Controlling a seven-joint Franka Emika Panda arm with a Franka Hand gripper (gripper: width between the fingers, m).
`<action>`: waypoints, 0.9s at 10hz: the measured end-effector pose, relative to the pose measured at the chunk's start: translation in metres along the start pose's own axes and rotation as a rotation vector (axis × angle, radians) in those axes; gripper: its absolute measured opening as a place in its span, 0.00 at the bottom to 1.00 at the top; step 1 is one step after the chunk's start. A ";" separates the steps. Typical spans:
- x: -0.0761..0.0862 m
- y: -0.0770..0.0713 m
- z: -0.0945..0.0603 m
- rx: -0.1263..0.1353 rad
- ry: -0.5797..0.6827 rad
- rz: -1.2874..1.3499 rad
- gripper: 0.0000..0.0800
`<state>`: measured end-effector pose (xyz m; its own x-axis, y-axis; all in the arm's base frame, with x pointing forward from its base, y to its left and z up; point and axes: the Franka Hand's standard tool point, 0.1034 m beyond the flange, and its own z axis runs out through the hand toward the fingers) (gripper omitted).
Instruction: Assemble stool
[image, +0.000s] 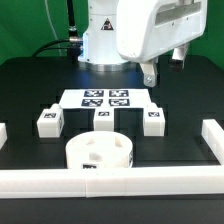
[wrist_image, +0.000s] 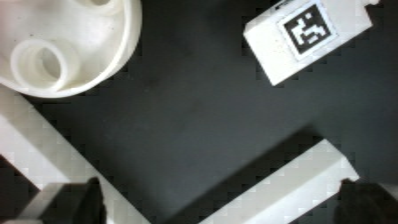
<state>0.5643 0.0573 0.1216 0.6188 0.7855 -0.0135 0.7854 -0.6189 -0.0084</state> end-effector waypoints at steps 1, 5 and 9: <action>-0.002 0.002 0.002 -0.002 0.003 -0.027 0.81; -0.044 0.034 0.039 -0.013 0.013 -0.123 0.81; -0.055 0.047 0.062 0.010 0.004 -0.131 0.81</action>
Offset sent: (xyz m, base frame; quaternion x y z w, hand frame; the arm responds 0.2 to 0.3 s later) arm 0.0009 -0.0400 -0.0302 -0.0174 0.0406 -0.0617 0.9971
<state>0.5663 -0.0152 0.0597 0.5107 0.8597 -0.0076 0.8595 -0.5107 -0.0194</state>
